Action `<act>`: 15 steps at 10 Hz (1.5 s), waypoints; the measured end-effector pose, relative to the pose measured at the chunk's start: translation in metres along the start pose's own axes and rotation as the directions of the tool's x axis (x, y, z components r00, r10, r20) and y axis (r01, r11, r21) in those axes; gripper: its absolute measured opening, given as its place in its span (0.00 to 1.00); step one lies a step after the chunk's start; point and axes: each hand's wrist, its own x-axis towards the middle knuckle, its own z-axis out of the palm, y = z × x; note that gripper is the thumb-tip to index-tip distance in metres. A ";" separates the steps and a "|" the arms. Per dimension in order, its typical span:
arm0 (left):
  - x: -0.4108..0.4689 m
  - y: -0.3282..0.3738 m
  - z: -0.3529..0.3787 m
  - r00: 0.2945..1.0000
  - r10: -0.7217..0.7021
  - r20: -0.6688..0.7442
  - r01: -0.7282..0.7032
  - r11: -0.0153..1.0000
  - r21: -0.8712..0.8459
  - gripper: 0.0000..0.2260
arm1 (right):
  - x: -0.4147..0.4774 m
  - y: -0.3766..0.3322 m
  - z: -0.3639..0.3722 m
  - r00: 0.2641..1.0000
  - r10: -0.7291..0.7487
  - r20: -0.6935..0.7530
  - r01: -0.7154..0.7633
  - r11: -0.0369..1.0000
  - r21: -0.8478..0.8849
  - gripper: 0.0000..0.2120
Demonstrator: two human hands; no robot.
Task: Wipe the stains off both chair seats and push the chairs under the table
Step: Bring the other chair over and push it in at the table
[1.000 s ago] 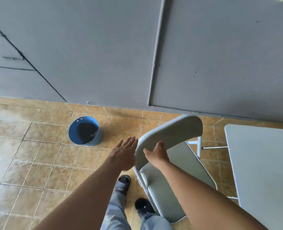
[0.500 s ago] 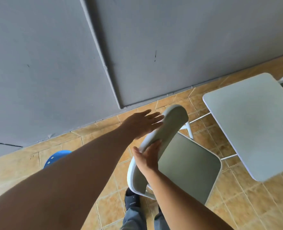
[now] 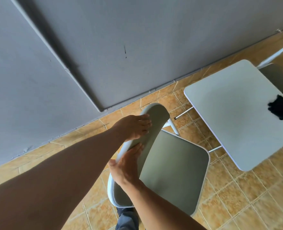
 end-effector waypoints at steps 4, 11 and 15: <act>-0.036 0.021 -0.053 0.958 0.115 -0.263 -0.166 0.970 -0.178 0.19 | -0.033 0.051 -0.058 0.987 -0.146 0.069 0.154 0.978 -0.141 0.49; -0.021 0.121 -0.141 0.981 0.194 -0.009 -0.178 0.881 -0.439 0.27 | -0.077 0.197 -0.115 0.964 -0.256 -0.068 0.245 0.960 -0.136 0.45; 0.016 0.088 -0.128 0.961 0.273 0.039 -0.208 0.811 -0.547 0.29 | -0.063 0.194 -0.122 0.992 -0.100 -0.071 0.078 0.962 -0.261 0.45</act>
